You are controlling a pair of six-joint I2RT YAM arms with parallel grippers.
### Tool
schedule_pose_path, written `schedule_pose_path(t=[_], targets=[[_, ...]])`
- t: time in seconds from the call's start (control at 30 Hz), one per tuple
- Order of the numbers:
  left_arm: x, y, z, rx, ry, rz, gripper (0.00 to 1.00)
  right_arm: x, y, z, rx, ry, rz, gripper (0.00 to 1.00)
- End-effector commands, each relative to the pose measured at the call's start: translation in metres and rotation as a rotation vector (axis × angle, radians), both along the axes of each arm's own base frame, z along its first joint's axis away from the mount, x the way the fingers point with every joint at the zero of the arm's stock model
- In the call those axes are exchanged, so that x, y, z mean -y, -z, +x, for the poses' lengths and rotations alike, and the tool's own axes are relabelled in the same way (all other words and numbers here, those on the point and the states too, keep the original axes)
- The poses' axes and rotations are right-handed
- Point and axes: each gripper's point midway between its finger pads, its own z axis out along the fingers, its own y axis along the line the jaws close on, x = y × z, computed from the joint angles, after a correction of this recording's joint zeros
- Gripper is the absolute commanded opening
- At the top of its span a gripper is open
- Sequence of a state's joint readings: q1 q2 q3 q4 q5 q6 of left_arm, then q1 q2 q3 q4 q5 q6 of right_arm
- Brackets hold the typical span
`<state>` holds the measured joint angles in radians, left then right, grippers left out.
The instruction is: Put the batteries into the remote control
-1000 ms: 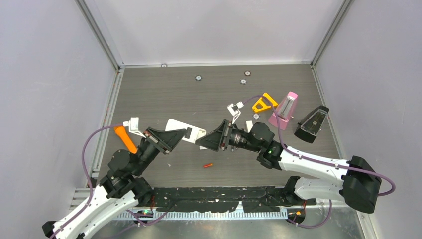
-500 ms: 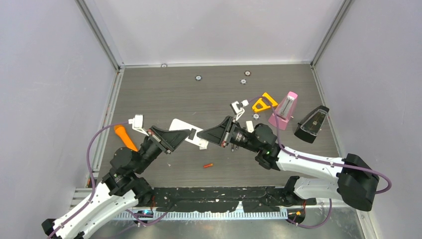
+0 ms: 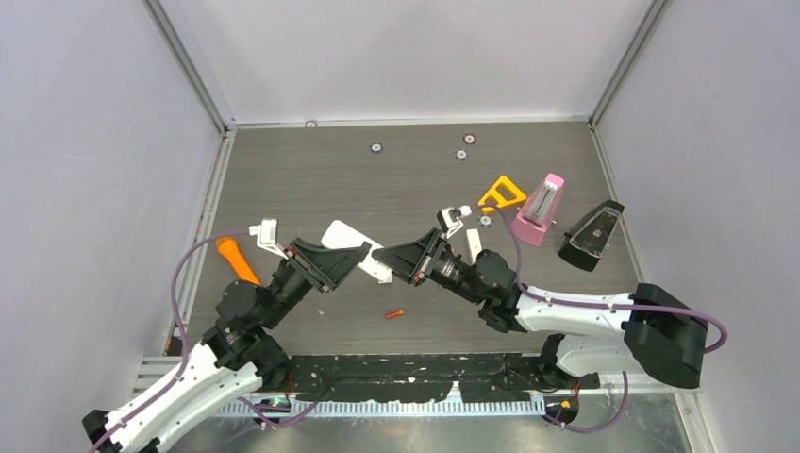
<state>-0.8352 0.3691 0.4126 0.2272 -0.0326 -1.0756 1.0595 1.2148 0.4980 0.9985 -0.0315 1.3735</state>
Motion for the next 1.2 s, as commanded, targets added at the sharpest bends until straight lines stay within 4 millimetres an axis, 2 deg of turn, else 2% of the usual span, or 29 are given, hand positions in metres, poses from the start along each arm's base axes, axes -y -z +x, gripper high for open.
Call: schedule_pose_path(t=[0.0,0.17,0.33,0.4,0.47,0.5,0.53,0.57,0.6,0.63,0.67,0.73,0.77,0.8,0.83,0.87,0.9,0.93,0.97,1.03,1.1,1.17], targets=[[-0.003,-0.021,-0.003,0.09,-0.01,-0.018,0.59,0.006,-0.013,0.008,-0.037,0.057,0.063,0.06],[0.0,-0.012,0.001,0.069,-0.018,0.013,0.39,0.007,-0.012,0.007,-0.067,0.064,0.087,0.06],[-0.002,-0.01,0.005,0.057,-0.038,0.033,0.32,0.004,-0.014,0.006,-0.048,0.071,0.057,0.06],[-0.003,-0.008,0.008,0.048,-0.056,0.046,0.2,0.001,-0.012,0.004,-0.025,0.074,0.016,0.06],[-0.006,-0.006,0.011,0.035,-0.078,0.065,0.01,-0.001,-0.008,0.002,-0.011,0.073,-0.034,0.1],[-0.008,-0.003,0.012,0.027,-0.09,0.082,0.0,0.002,-0.009,0.0,-0.005,0.075,-0.044,0.22],[-0.009,-0.001,0.013,0.022,-0.097,0.1,0.0,0.002,-0.002,0.001,-0.003,0.083,-0.085,0.31],[-0.01,0.003,0.014,0.018,-0.107,0.121,0.0,0.006,-0.005,0.0,0.004,0.087,-0.088,0.49],[-0.012,0.006,0.014,0.016,-0.115,0.146,0.0,0.007,0.004,0.001,0.006,0.097,-0.138,0.64],[-0.013,0.01,0.015,0.011,-0.122,0.176,0.0,0.012,-0.001,-0.001,0.018,0.104,-0.141,0.71],[-0.015,0.012,0.016,0.012,-0.132,0.2,0.0,0.013,0.007,0.001,0.03,0.115,-0.198,0.81],[-0.018,0.023,0.018,-0.003,-0.149,0.27,0.0,0.021,0.01,0.001,0.054,0.141,-0.27,0.91],[-0.02,0.026,0.019,-0.004,-0.158,0.302,0.0,0.028,0.018,0.002,0.049,0.157,-0.33,0.93],[-0.022,0.031,0.019,-0.005,-0.164,0.336,0.0,0.032,0.015,0.004,0.082,0.177,-0.362,0.94],[-0.023,0.036,0.02,-0.006,-0.169,0.376,0.0,0.041,0.024,0.005,0.078,0.196,-0.43,0.94],[-0.025,0.038,0.02,-0.004,-0.173,0.413,0.0,0.047,0.02,0.007,0.121,0.217,-0.466,0.95],[-0.026,0.042,0.02,-0.004,-0.173,0.451,0.0,0.059,0.032,0.009,0.116,0.242,-0.548,0.95],[-0.028,0.045,0.02,-0.002,-0.173,0.486,0.0,0.068,0.028,0.011,0.155,0.264,-0.589,0.95],[-0.028,0.048,0.021,0.001,-0.169,0.519,0.0,0.078,0.041,0.013,0.15,0.282,-0.676,0.95],[-0.028,0.052,0.02,0.015,-0.151,0.584,0.0,0.096,0.053,0.016,0.191,0.309,-0.801,0.94],[-0.025,0.057,0.02,0.016,-0.115,0.636,0.0,0.109,0.064,0.018,0.249,0.31,-0.919,0.92],[-0.021,0.062,0.022,0.005,-0.07,0.68,0.0,0.113,0.073,0.017,0.374,0.256,-1.04,0.86]])
